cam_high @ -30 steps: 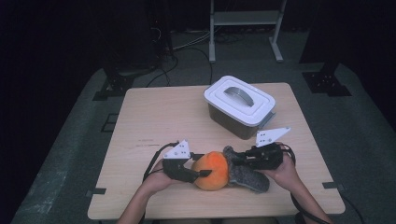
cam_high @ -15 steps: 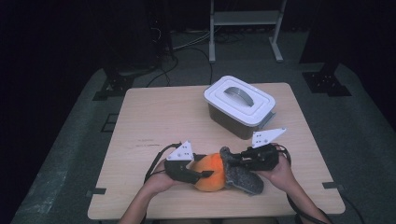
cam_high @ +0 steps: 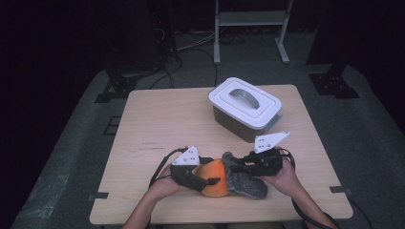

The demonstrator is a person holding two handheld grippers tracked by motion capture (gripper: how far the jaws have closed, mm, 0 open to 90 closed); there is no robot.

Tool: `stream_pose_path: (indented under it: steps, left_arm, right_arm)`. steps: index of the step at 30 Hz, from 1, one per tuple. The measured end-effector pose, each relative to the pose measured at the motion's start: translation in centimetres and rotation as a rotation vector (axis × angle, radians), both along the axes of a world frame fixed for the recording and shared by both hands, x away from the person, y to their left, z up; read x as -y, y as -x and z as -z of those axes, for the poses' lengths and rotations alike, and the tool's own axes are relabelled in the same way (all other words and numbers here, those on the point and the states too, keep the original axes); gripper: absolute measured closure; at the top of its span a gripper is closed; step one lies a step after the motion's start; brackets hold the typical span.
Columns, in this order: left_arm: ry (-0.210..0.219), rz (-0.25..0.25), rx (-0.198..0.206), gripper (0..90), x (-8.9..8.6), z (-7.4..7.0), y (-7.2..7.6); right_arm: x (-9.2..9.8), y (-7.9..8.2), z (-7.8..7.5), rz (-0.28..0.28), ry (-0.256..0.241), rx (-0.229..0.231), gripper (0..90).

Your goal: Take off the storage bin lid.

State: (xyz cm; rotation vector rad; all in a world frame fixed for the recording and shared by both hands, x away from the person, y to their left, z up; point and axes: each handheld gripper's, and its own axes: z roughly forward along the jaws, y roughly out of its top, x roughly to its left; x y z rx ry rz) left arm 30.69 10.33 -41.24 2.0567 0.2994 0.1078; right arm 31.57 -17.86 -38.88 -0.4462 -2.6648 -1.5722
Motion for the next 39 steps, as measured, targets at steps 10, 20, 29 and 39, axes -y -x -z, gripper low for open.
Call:
stream_pose_path:
  steps: [10, 20, 29, 39]
  left_arm:
    - [0.024, -0.022, -0.074, 16.4, -1.0, 0.9, -1.1]
    - [0.006, -0.062, -0.060, 38.8, -0.4, 0.1, -0.5]
    - [-0.056, -0.057, -0.009, 40.3, 1.0, -0.8, 0.5]
    - [-0.052, -0.058, -0.009, 20.4, 0.5, -0.7, 0.2]
  right_arm:
    - [0.6, -0.5, 0.9, -0.003, 0.031, -0.036, 76.1]
    - [1.7, -1.0, 0.4, 0.030, 0.032, -0.037, 76.5]
    - [0.3, 0.1, -1.2, 0.009, 0.015, 0.028, 76.4]
    - [1.2, -0.7, 0.4, 0.022, 0.074, -0.014, 76.5]
